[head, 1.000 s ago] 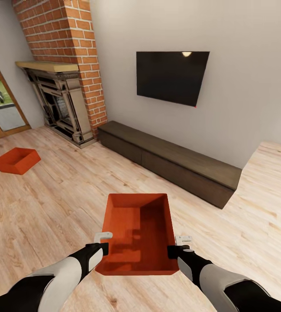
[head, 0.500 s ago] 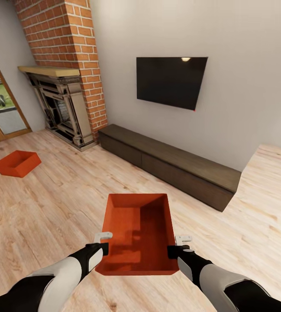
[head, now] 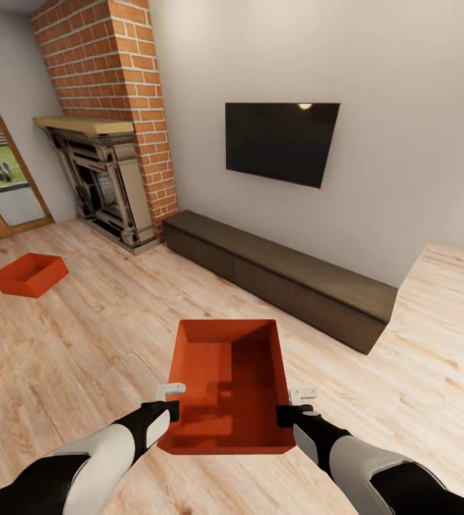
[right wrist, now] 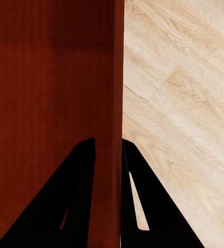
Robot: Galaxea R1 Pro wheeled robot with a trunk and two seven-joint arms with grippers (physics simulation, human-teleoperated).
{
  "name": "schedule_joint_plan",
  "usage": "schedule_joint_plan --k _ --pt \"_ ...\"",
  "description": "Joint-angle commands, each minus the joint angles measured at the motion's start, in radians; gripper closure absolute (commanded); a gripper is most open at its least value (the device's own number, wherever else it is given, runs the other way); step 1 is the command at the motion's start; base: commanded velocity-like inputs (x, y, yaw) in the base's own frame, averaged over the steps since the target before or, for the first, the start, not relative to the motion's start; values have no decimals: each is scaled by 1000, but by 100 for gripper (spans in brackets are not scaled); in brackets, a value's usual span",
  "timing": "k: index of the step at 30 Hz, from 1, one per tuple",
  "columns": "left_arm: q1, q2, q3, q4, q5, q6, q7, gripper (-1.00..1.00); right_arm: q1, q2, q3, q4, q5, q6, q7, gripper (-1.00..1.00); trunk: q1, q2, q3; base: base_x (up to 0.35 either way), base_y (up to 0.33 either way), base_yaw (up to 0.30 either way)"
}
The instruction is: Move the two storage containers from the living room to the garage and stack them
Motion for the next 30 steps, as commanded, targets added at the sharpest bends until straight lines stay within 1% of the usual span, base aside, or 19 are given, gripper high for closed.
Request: schedule_joint_plan --k 1,30 --pt "0 13 10 1 5 6 61 100 -1 -5 14 -3 -2 0 -5 100 1 -2 0 0 0 0" --pt "0 13 10 1 5 6 61 100 -1 -5 14 -3 -2 0 -5 100 1 -2 45 0 0 0"
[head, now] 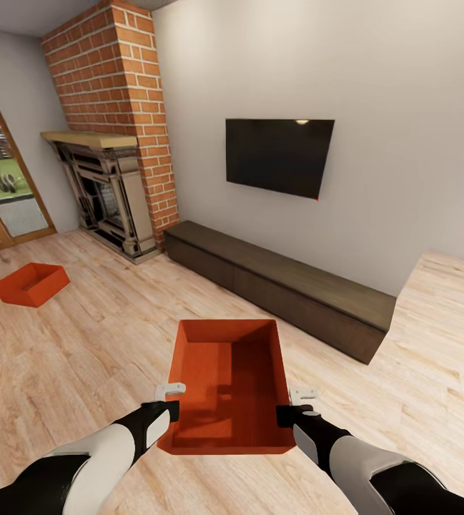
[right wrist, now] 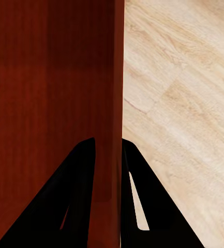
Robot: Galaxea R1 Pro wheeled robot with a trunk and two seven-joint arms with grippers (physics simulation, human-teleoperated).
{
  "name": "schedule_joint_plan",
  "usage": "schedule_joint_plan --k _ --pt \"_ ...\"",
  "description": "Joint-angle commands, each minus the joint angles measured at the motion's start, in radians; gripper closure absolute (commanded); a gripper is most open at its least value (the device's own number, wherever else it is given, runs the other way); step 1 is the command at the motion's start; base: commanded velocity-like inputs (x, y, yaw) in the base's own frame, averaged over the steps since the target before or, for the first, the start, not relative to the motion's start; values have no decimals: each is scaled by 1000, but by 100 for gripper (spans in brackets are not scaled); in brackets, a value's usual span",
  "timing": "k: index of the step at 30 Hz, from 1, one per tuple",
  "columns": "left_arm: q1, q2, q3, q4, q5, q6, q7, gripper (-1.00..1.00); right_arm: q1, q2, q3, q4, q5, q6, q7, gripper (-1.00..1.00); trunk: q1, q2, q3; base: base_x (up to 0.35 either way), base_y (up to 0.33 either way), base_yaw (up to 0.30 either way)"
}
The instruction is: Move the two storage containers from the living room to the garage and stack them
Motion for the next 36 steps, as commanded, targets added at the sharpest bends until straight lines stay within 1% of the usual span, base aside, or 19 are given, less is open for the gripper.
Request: schedule_joint_plan --k 1,36 --pt "0 13 10 1 5 6 62 100 -1 -5 14 -3 -2 1 -5 100 1 -2 0 0 0 0" --pt "0 13 11 1 5 6 62 100 -1 -5 14 -3 -2 1 -5 100 1 -2 54 0 0 0"
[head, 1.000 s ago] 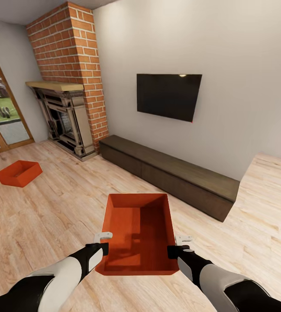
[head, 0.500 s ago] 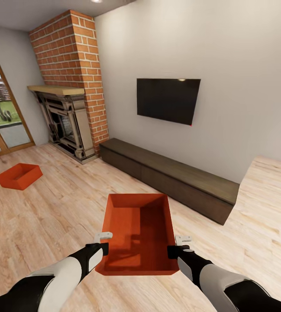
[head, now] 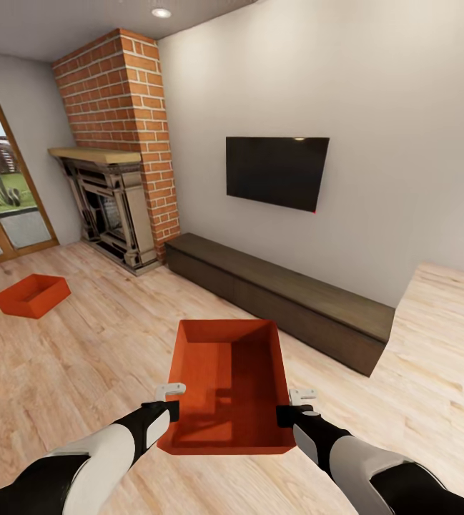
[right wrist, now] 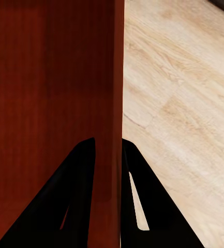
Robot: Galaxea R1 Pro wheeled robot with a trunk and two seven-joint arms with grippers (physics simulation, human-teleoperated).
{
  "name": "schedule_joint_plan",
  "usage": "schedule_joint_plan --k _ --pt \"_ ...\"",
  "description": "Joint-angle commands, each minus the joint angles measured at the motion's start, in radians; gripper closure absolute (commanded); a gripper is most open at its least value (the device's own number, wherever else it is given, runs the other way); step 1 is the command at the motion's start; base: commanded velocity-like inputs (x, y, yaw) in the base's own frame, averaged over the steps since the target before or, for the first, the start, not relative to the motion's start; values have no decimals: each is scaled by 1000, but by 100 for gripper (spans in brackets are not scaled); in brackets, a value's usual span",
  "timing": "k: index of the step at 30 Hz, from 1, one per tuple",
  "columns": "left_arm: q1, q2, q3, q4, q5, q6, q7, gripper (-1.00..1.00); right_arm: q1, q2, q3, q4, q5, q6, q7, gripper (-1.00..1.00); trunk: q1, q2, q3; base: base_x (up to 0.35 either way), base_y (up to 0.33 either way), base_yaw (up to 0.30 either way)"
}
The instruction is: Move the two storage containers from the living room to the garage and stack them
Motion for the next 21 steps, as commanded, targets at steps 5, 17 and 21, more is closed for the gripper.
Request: schedule_joint_plan --k 5,17,21 --pt "0 13 11 1 5 6 62 100 -1 -5 14 -3 -2 0 -5 100 1 -2 6 0 0 0" --pt "0 13 11 1 5 6 62 100 -1 -5 14 -3 -2 0 -5 100 1 -2 24 0 0 0" --pt "0 13 11 1 5 6 62 100 -1 -5 14 -3 -2 0 -5 100 1 -2 30 0 0 0"
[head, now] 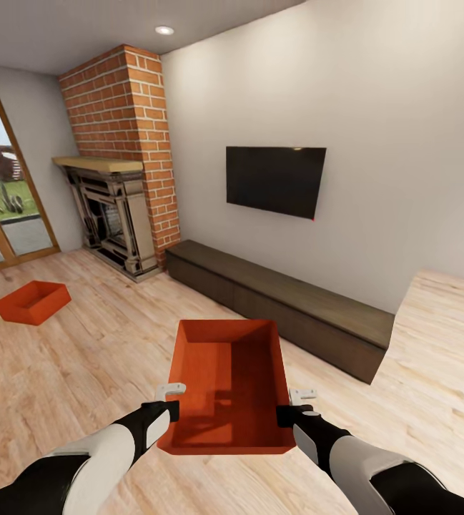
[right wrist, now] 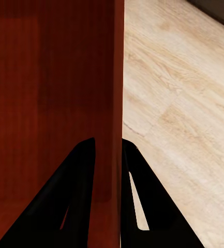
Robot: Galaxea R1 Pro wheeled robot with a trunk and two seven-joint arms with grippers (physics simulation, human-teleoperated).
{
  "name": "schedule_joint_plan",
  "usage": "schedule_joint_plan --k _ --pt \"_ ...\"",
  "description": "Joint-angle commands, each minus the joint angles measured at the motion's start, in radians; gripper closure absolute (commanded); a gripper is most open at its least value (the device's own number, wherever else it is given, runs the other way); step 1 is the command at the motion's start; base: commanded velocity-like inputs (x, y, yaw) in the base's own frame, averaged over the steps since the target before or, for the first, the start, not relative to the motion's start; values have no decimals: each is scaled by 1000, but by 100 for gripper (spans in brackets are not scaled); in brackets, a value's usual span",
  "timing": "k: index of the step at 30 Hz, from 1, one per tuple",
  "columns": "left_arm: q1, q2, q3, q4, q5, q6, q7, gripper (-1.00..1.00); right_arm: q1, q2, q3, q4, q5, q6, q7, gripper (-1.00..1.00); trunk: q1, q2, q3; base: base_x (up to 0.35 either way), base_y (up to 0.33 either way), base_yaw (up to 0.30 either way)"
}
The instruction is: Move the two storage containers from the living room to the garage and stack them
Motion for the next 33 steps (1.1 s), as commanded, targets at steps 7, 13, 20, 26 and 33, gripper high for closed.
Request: schedule_joint_plan --k 7,13,20,26,33 --pt "0 13 11 1 5 6 62 100 -1 -5 14 -3 -2 0 -5 100 1 -2 9 0 0 0" --pt "0 13 11 1 5 6 63 100 -1 -5 14 -3 -2 0 -5 100 1 -2 18 0 0 0" --pt "0 13 11 1 5 6 63 100 -1 -5 14 -3 -2 0 -5 100 1 -2 29 0 0 0" --pt "0 13 11 1 5 6 63 100 -1 -5 14 -3 -2 0 -5 100 1 -2 38 0 0 0" --pt "0 13 11 1 5 6 63 100 -1 -5 14 -3 -2 1 -6 100 1 -2 49 0 0 0"
